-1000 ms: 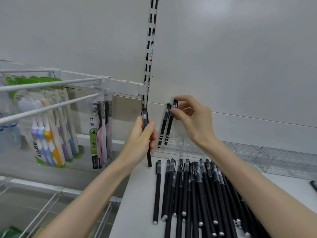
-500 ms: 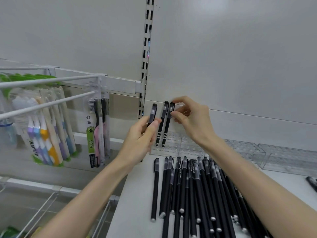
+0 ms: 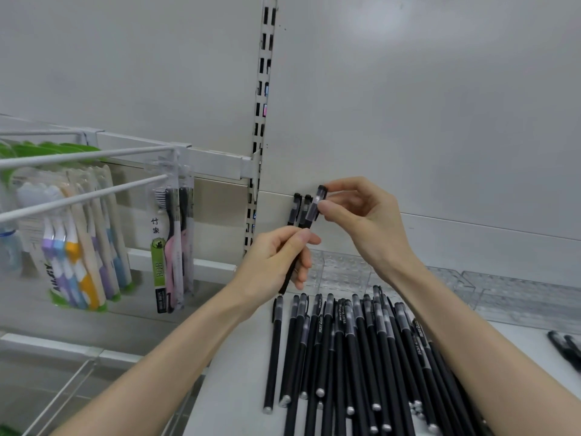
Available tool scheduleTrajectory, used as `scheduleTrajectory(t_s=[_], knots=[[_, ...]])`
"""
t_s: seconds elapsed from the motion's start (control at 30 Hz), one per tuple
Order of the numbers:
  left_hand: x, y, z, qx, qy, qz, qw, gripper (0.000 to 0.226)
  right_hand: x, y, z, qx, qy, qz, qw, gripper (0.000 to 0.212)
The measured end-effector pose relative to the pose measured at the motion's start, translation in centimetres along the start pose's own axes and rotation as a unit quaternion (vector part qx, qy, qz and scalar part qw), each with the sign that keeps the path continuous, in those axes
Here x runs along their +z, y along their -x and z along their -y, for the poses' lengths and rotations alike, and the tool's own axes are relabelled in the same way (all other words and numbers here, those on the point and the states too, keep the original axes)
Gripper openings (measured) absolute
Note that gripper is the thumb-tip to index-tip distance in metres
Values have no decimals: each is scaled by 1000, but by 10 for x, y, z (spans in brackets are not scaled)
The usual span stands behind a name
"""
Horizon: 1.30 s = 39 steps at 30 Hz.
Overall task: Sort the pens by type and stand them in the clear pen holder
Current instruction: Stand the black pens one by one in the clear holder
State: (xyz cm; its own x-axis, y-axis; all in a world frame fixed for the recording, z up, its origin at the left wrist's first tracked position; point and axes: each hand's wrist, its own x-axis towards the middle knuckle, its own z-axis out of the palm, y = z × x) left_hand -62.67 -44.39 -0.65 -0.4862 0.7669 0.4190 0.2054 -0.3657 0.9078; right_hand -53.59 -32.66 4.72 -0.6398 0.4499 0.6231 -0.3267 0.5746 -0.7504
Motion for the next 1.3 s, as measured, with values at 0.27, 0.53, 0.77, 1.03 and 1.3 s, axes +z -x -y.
scheduleTrajectory(t_s=[0.27, 0.53, 0.77, 1.03, 1.3], knots=[[-11, 0, 11, 59, -270, -128, 953, 18, -8, -5, 6, -20, -8, -49, 999, 27], [-15, -1, 36, -29, -386, -137, 912, 74, -10, -19, -10, -56, 62, -99, 992, 34], [-16, -4, 38, -30, -396, -163, 903, 55, 1, -14, -31, -41, 85, -57, 994, 31], [-16, -6, 40, -29, -404, -164, 899, 52, 1, -17, -32, -33, 119, -27, 992, 27], [-15, -6, 38, -29, -415, -160, 895, 55, -1, -22, -31, -17, 126, -14, 992, 25]])
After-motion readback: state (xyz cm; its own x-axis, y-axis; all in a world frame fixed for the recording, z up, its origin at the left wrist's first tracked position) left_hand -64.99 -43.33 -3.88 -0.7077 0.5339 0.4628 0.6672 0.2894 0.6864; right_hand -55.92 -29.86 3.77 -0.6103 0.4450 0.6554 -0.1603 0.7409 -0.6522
